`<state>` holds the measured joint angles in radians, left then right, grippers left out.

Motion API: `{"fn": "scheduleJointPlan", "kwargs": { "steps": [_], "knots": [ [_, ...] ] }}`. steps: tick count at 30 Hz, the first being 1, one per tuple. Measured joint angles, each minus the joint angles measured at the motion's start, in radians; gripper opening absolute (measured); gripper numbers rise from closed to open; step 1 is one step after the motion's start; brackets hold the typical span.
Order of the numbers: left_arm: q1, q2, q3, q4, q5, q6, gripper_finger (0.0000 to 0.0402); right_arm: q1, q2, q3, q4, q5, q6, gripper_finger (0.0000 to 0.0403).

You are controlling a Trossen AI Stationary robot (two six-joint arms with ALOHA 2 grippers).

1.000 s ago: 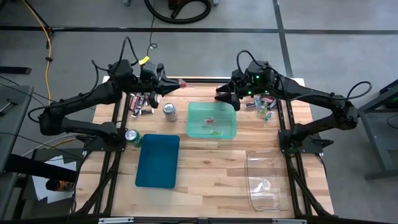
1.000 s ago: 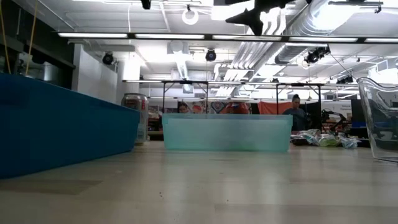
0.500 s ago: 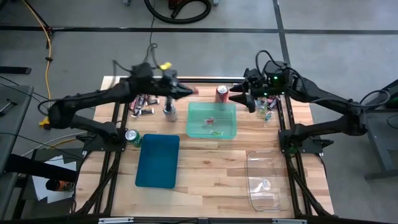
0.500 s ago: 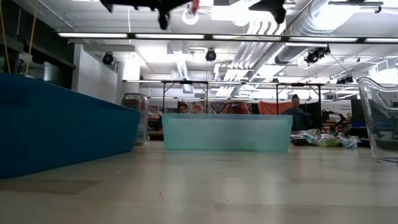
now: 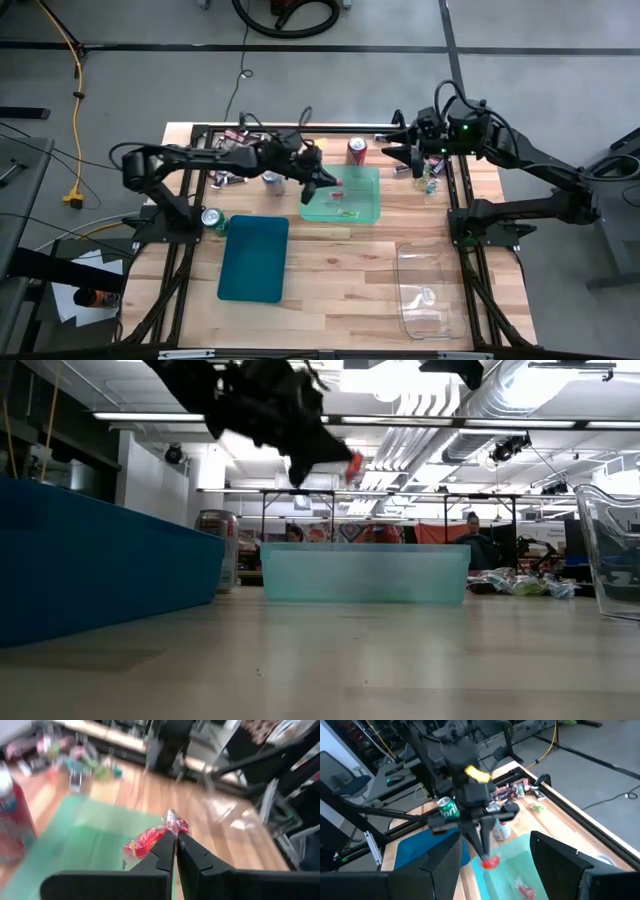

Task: Organize candy in baskets
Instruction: Put the red gummy into the green bin, then put the green gummy into the green bin

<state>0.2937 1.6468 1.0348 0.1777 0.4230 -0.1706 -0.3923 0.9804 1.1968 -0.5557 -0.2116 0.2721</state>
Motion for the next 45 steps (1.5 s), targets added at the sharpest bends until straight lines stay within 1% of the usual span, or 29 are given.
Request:
{"fn": "scheduleJointPlan", "kwargs": {
  "steps": [4, 7, 11, 14, 17, 19, 22, 25, 29, 33, 35, 38, 40, 41, 43, 45],
  "knots": [
    [-0.001, 0.07, 0.0, -0.002, -0.002, 0.008, 0.0031, 0.0, 0.005, 0.0, -0.033, 0.0, 0.0, 0.0229],
    [-0.001, 0.09, 0.0, -0.001, -0.039, -0.007, 0.0061, 0.0, 0.006, 0.0, -0.054, 0.0, 0.0, 0.0229],
    [0.001, 0.085, 0.0, 0.0, -0.049, -0.009, 0.011, 0.0, 0.006, 0.0, -0.07, 0.0, 0.0, 0.0229],
    [0.006, 0.053, 0.0, -0.011, -0.048, -0.01, 0.0145, 0.0, 0.006, 0.0, -0.07, 0.0, 0.0, 0.0229],
    [0.03, -0.032, 0.0, 0.0, -0.032, -0.045, 0.0171, 0.0, 0.006, 0.0, -0.069, 0.0, 0.022, 0.0229],
    [0.06, -0.119, 0.0, 0.027, -0.033, -0.097, 0.018, 0.0, 0.006, 0.0, -0.068, 0.0, 0.024, 0.0229],
    [0.107, -0.267, 0.0, 0.044, -0.033, -0.141, 0.0183, 0.0, 0.007, 0.0, -0.046, 0.012, 0.015, 0.0229],
    [0.138, -0.416, 0.0, 0.047, -0.032, -0.134, 0.0184, 0.0, 0.015, 0.0, 0.003, 0.057, 0.015, 0.0229],
    [0.147, -0.575, 0.002, 0.04, -0.055, -0.104, 0.0184, 0.0, 0.029, 0.0, 0.044, 0.061, -0.017, 0.0229],
    [0.13, -0.654, 0.002, 0.03, -0.085, -0.098, 0.0184, 0.0, 0.05, 0.0, 0.039, 0.061, -0.028, 0.0229],
    [0.121, -0.672, 0.002, 0.026, -0.112, -0.097, 0.0184, 0.0, 0.056, 0.0, 0.034, 0.061, -0.028, 0.0229],
    [0.119, -0.68, 0.002, 0.024, -0.118, -0.097, 0.0184, 0.0, 0.062, 0.0, 0.013, 0.068, -0.03, 0.0229],
    [0.119, -0.679, 0.001, 0.021, -0.119, -0.097, 0.0184, 0.0, 0.061, 0.0, -0.018, 0.126, -0.02, 0.0229],
    [0.119, -0.679, 0.001, 0.019, -0.119, -0.097, 0.0184, 0.0, 0.06, 0.0, -0.051, 0.177, -0.001, 0.0229],
    [0.119, -0.678, 0.001, 0.018, -0.12, -0.097, 0.0184, -0.013, 0.061, 0.0, -0.178, 0.318, 0.073, 0.0229],
    [0.119, -0.678, 0.001, 0.018, -0.12, -0.097, 0.0184, -0.044, 0.075, 0.0, -0.341, 0.41, 0.168, 0.0229]
  ]
}}
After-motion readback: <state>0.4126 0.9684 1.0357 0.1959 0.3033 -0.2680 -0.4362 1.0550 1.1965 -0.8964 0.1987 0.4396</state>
